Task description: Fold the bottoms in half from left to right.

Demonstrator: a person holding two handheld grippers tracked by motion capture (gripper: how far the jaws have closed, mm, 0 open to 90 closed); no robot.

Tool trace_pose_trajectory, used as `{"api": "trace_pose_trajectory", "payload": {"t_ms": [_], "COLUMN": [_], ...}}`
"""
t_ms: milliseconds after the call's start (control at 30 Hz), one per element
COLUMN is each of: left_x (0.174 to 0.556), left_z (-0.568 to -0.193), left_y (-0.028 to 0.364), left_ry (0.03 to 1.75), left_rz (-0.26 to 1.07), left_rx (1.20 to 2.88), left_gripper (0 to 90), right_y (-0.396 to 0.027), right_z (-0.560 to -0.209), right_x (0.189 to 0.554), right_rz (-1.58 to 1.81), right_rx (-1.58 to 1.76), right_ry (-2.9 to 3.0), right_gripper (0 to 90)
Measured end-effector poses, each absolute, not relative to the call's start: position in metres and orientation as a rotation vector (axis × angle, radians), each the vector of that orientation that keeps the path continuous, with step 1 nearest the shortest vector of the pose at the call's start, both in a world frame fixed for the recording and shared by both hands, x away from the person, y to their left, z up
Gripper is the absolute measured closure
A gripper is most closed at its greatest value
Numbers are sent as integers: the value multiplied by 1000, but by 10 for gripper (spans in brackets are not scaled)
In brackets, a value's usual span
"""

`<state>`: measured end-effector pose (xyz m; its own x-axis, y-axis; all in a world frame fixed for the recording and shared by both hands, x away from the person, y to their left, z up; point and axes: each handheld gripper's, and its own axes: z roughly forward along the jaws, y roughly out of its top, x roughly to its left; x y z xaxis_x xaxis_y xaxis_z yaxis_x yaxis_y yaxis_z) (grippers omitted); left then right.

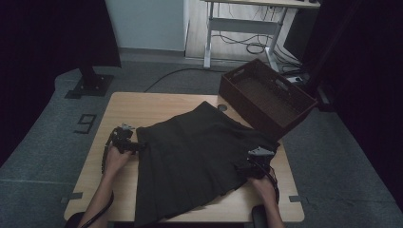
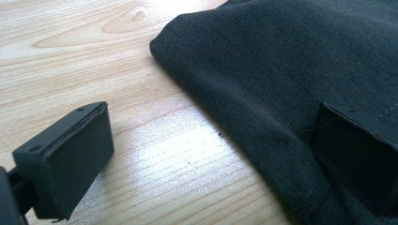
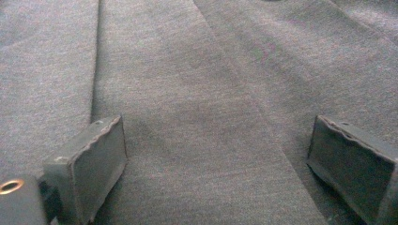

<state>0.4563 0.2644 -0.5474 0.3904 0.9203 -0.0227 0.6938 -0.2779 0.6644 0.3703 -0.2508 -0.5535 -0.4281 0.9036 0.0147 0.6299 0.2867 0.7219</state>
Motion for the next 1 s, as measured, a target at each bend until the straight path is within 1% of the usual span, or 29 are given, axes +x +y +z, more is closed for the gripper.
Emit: {"api": "trace_pose_trajectory", "payload": {"t_ms": [67, 200, 300, 367, 467, 700, 1000], "left_x": [456, 456, 456, 456, 456, 457, 461], "left_z": [-547, -547, -547, -547, -547, -547, -547], "left_y": [264, 264, 264, 264, 264, 265, 266], "left_ry": [1376, 1376, 1376, 1376, 1376, 1379, 1387], "left_rz": [497, 498, 498, 498, 498, 499, 505], "left_rx": [2060, 2061, 2062, 2062, 2061, 2061, 2058], "left_gripper": [0, 0, 0, 0, 0, 0, 0], "right_y": [-251, -249, -246, -241, -231, -196, -137], "right_z": [-551, -541, -531, -524, -515, -501, -499], "right_x": [370, 366, 361, 357, 352, 343, 330], "right_rz": [920, 899, 898, 905, 947, 1054, 1101], "right_rx": [1383, 1340, 1297, 1269, 1231, 1133, 933], "right_ry": [2177, 2190, 2196, 2215, 2245, 2353, 2516], "right_gripper": [74, 70, 46, 6, 0, 0, 0]}}
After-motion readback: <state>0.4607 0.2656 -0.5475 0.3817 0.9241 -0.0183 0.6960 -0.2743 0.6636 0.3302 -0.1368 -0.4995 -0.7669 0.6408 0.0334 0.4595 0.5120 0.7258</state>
